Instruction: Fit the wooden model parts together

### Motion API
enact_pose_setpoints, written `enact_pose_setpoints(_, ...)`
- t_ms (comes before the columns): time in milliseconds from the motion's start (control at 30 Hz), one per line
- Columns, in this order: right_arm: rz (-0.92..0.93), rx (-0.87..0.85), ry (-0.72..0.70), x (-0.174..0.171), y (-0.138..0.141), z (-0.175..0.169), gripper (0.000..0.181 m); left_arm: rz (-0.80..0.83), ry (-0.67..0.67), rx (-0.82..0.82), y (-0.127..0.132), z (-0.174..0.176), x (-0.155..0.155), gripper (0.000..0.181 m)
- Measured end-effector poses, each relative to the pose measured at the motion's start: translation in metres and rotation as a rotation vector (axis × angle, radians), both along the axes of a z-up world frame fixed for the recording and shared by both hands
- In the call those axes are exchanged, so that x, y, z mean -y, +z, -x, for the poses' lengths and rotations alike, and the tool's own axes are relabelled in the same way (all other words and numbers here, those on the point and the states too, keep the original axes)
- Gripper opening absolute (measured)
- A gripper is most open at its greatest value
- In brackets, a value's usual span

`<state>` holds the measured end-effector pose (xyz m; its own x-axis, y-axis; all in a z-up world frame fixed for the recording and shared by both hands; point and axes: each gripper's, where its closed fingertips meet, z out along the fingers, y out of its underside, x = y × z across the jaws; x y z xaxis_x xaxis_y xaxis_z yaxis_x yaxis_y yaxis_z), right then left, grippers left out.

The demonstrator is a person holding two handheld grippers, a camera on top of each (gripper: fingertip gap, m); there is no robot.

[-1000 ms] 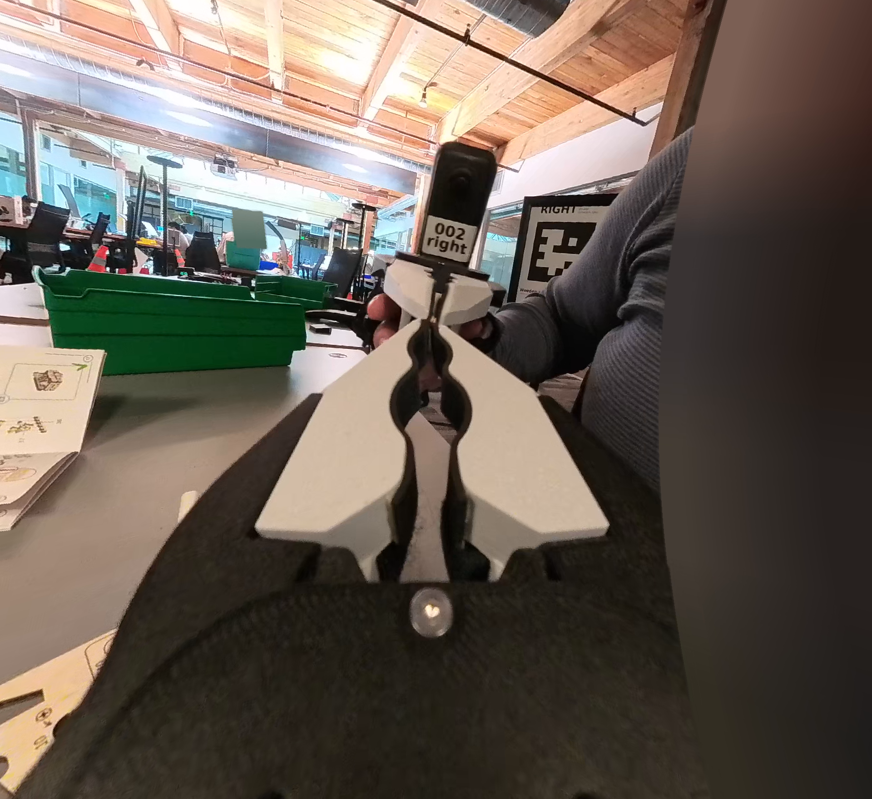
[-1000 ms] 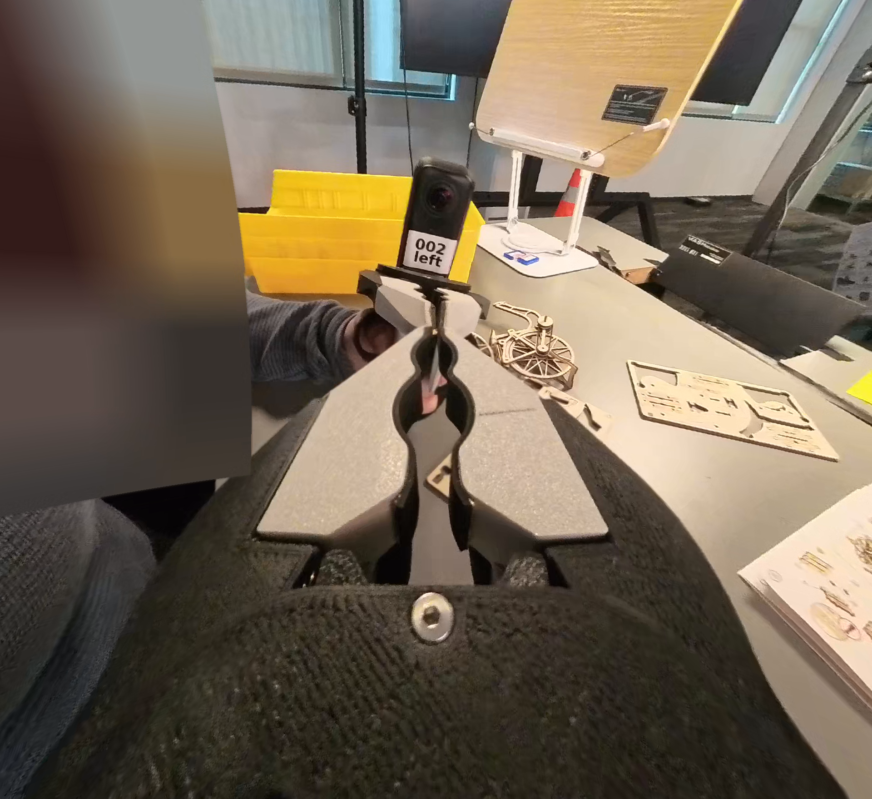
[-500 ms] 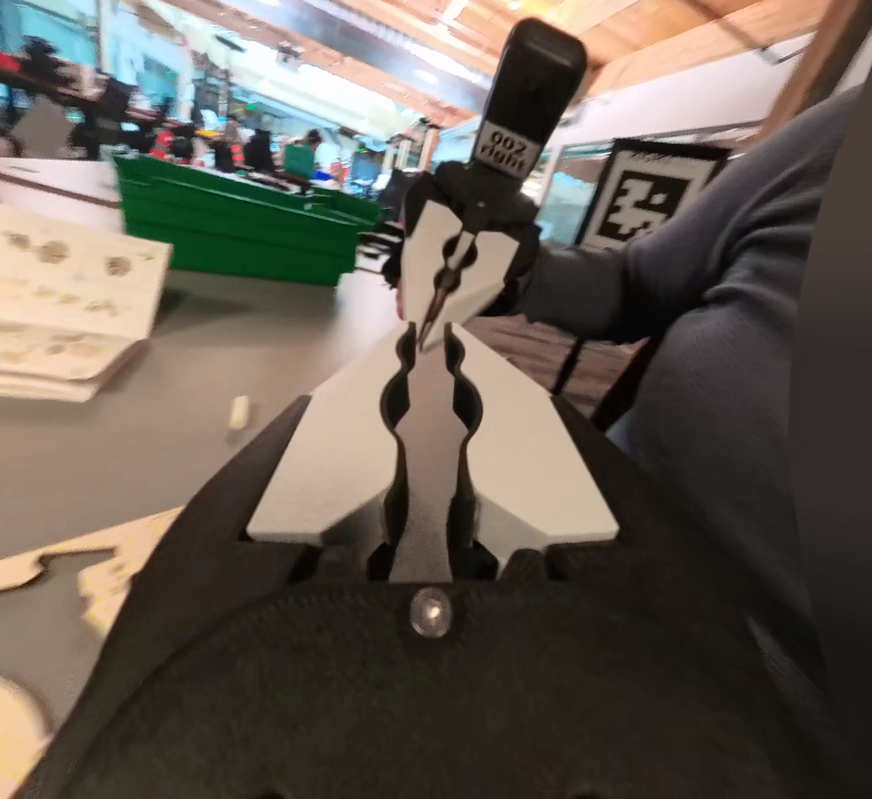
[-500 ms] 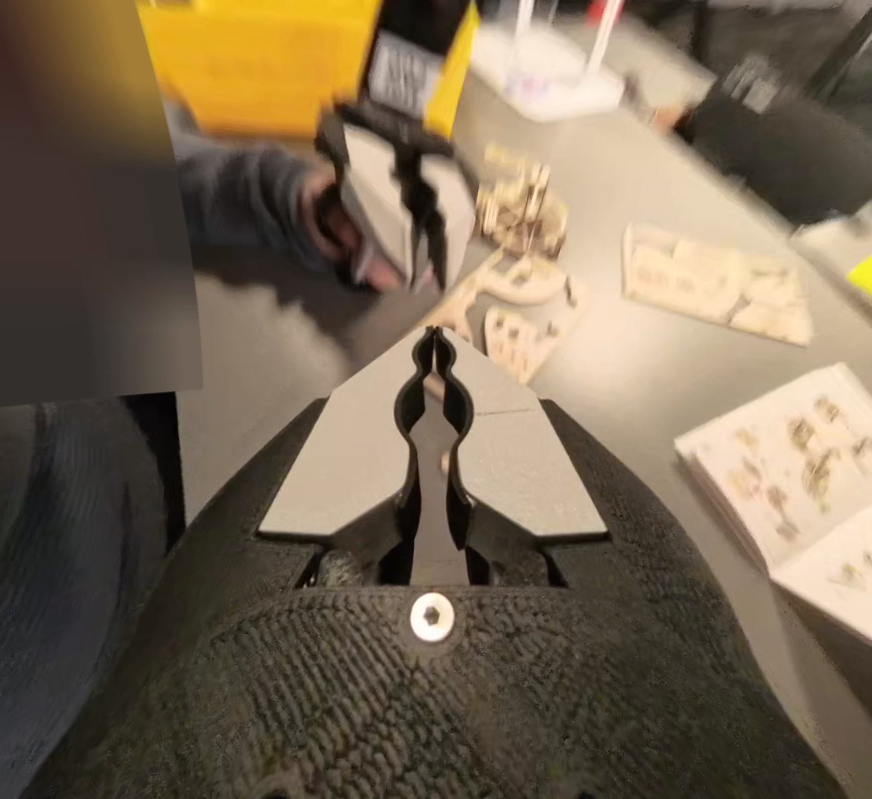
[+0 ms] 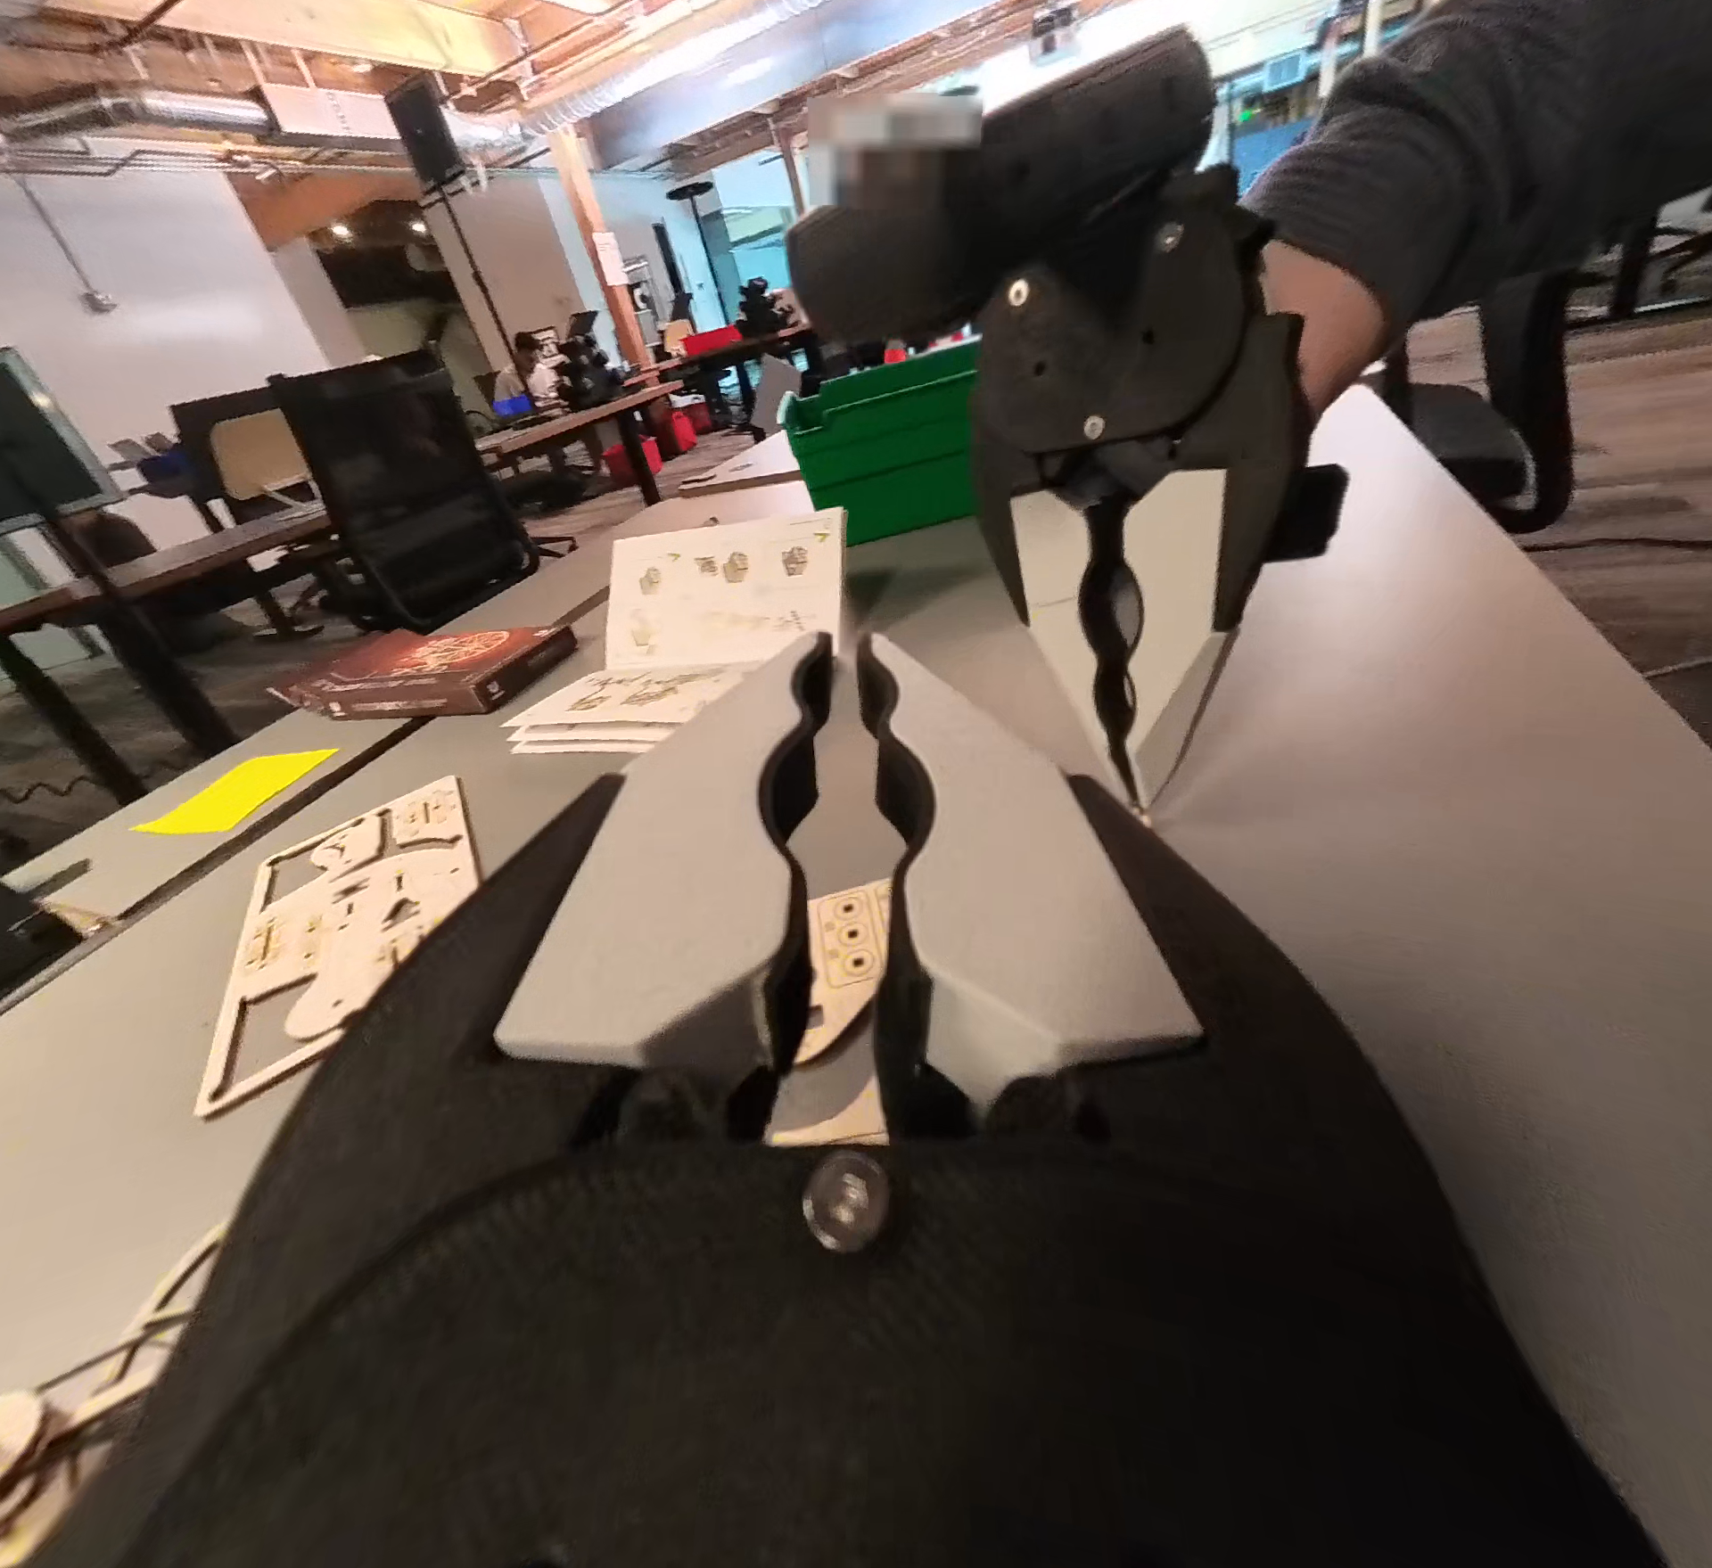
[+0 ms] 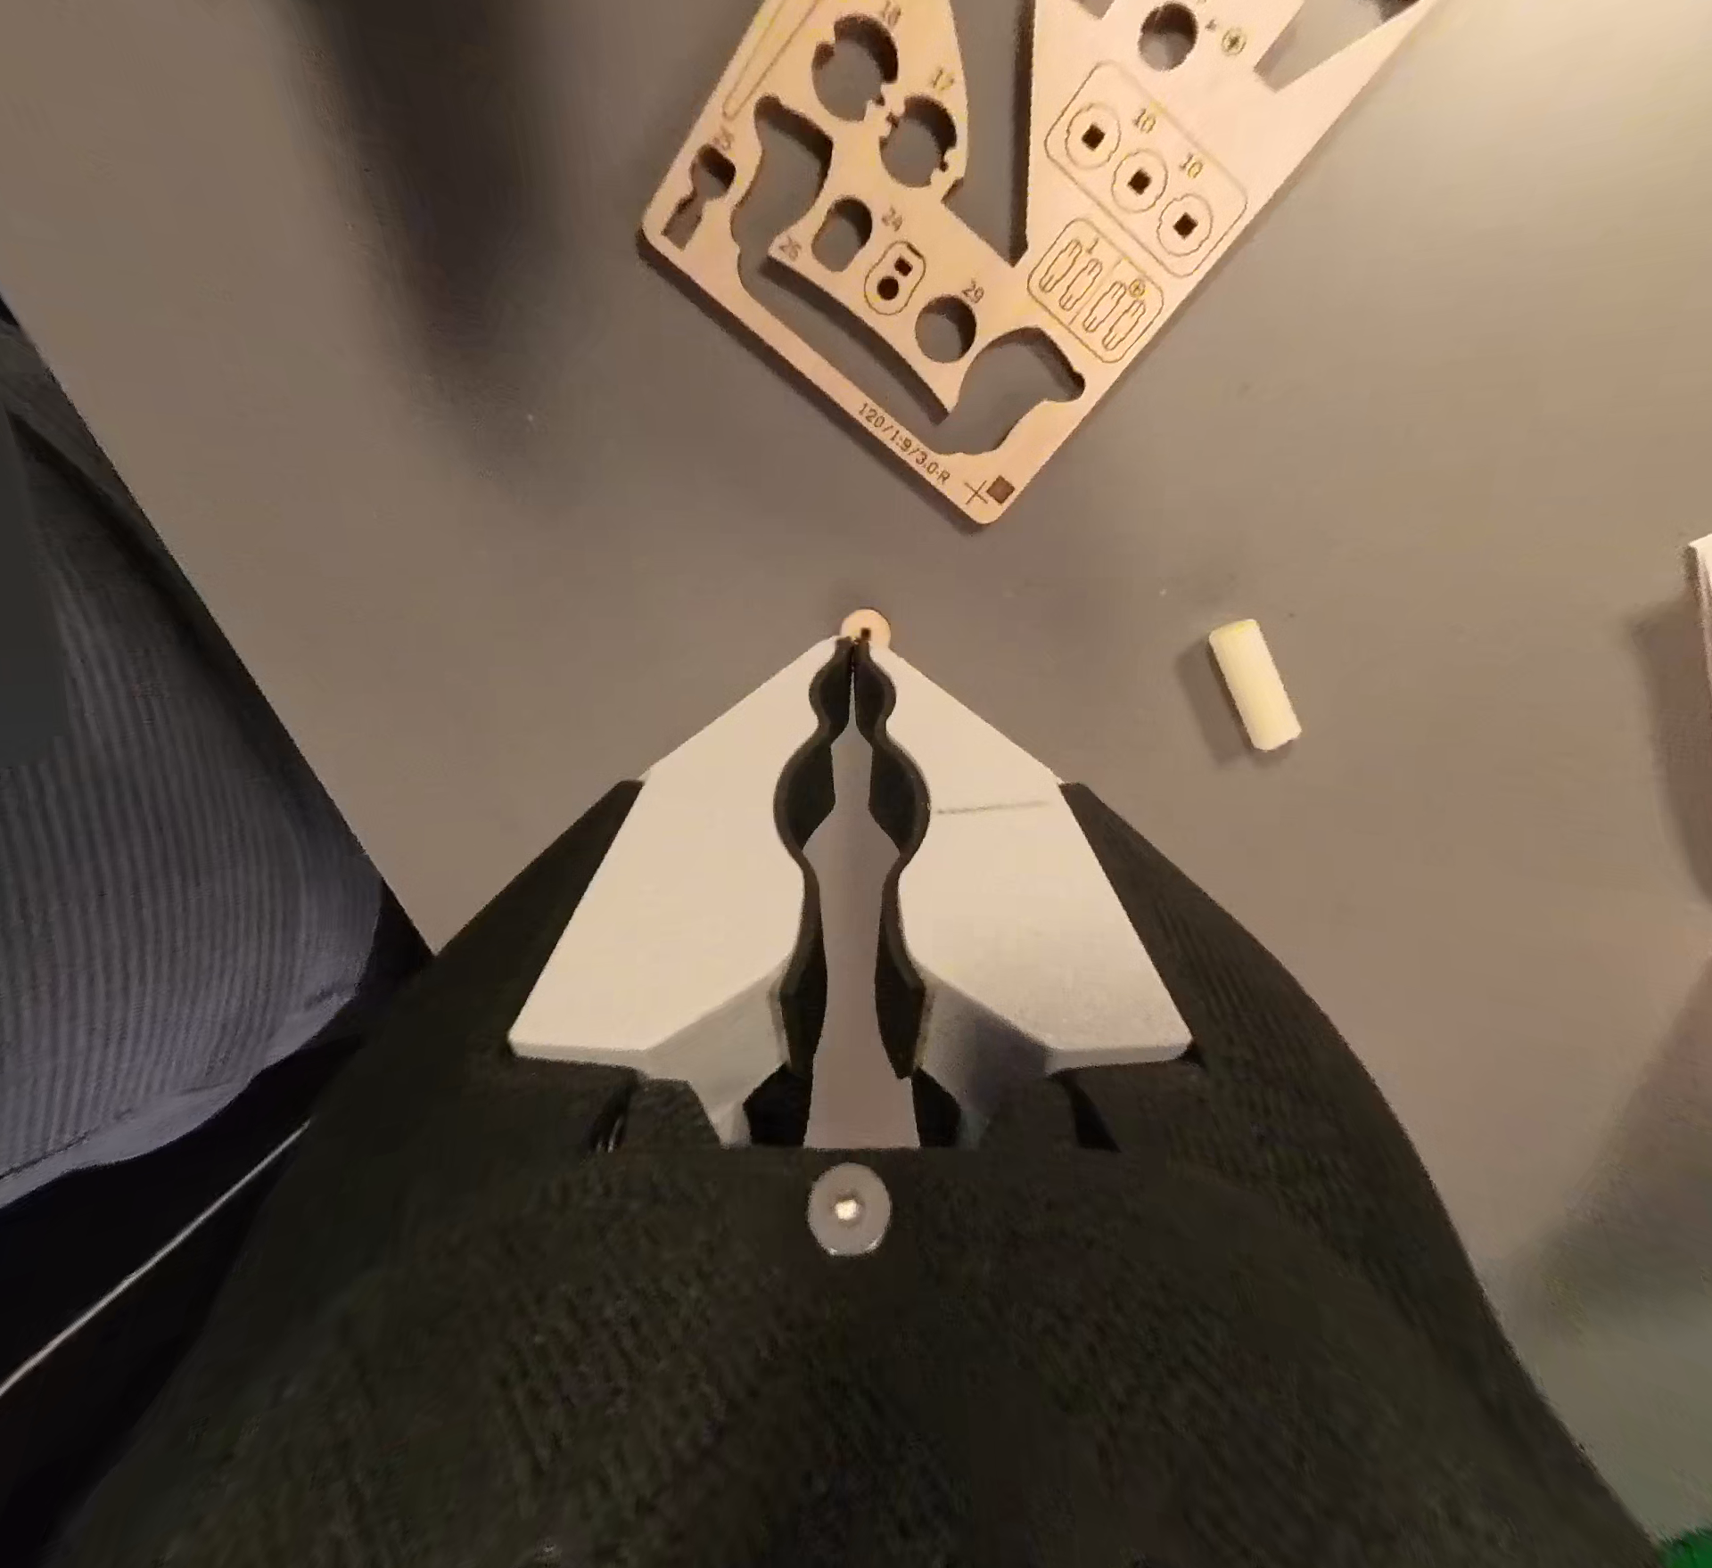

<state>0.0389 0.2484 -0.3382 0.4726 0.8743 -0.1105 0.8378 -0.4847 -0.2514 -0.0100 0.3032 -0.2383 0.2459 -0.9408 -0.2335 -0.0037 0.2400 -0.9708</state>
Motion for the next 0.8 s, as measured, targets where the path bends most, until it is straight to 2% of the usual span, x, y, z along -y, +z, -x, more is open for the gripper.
enact_pose_setpoints(467,-0.014,0.068,-0.012,-0.003,-0.003,0.0,0.0,0.31,0.01,0.162,0.009,0.018,-0.028,0.005)
enact_pose_setpoints(800,-0.043,0.089,0.004,-0.003,-0.004,0.0,0.0,0.325,-0.007,0.149,0.007,0.016,-0.026,0.005)
